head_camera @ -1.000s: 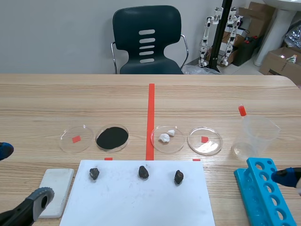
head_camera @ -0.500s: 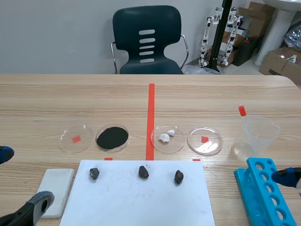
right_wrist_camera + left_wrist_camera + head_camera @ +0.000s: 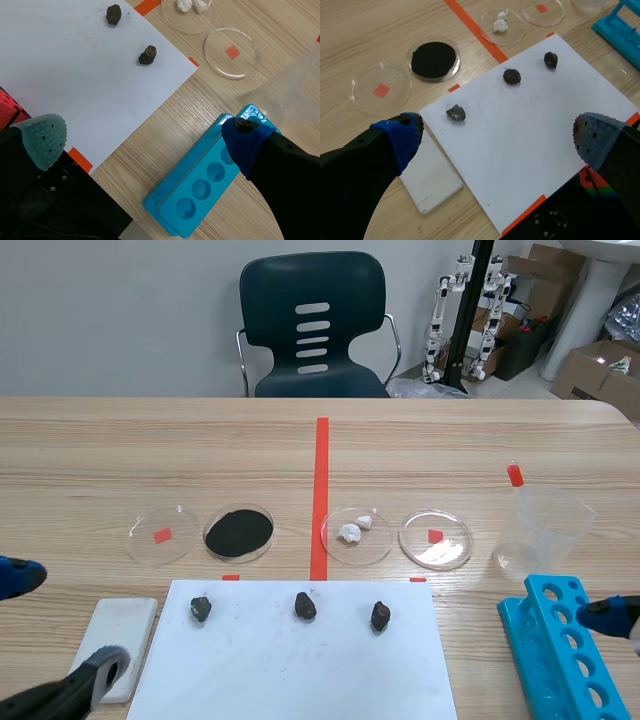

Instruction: Pick up the left mineral with the left hand

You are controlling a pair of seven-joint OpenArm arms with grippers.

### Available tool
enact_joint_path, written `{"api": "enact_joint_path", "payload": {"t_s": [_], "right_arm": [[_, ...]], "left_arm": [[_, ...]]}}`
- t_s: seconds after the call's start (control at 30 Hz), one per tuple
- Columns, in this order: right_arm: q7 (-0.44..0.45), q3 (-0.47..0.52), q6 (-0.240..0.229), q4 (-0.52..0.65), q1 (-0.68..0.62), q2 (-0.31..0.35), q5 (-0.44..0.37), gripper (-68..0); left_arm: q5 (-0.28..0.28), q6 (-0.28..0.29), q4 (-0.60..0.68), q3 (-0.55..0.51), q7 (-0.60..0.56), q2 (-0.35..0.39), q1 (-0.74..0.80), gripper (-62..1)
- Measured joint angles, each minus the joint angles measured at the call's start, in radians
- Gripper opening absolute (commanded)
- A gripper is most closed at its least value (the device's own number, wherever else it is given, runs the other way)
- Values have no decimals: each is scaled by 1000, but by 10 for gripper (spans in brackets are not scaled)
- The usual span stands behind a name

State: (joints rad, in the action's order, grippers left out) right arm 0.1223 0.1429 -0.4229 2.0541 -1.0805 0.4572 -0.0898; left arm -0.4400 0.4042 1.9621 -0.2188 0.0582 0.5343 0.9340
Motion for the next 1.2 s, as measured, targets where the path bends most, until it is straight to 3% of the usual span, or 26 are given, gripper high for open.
{"api": "enact_joint_path", "payload": {"t_s": [0.2, 0.27, 0.53, 0.7, 0.8, 0.97, 1.07, 1.2], "right_arm": [[0, 0, 0, 0, 0, 0, 0, -19], [0, 0, 0, 0, 0, 0, 0, -19], [0, 0, 0, 0, 0, 0, 0, -19], [0, 0, 0, 0, 0, 0, 0, -19], [0, 0, 0, 0, 0, 0, 0, -19], [0, 0, 0, 0, 0, 0, 0, -19], [0, 0, 0, 0, 0, 0, 0, -19], [0, 0, 0, 0, 0, 0, 0, -19]], "left_arm": [[-55, -21, -79, 138, 145, -1, -193, 14], [-96, -121, -119, 189, 214, -3, -259, 14], [-123, -301, -277, 323, 447, -8, -467, 14], [-122, -404, -314, 362, 599, -92, -576, 14], [-108, -450, -332, 377, 702, -159, -649, 14], [5, -452, -336, 409, 812, -231, -752, 14], [7, -511, -335, 439, 850, -258, -794, 14], [55, -595, -339, 488, 904, -280, -832, 14]]}}
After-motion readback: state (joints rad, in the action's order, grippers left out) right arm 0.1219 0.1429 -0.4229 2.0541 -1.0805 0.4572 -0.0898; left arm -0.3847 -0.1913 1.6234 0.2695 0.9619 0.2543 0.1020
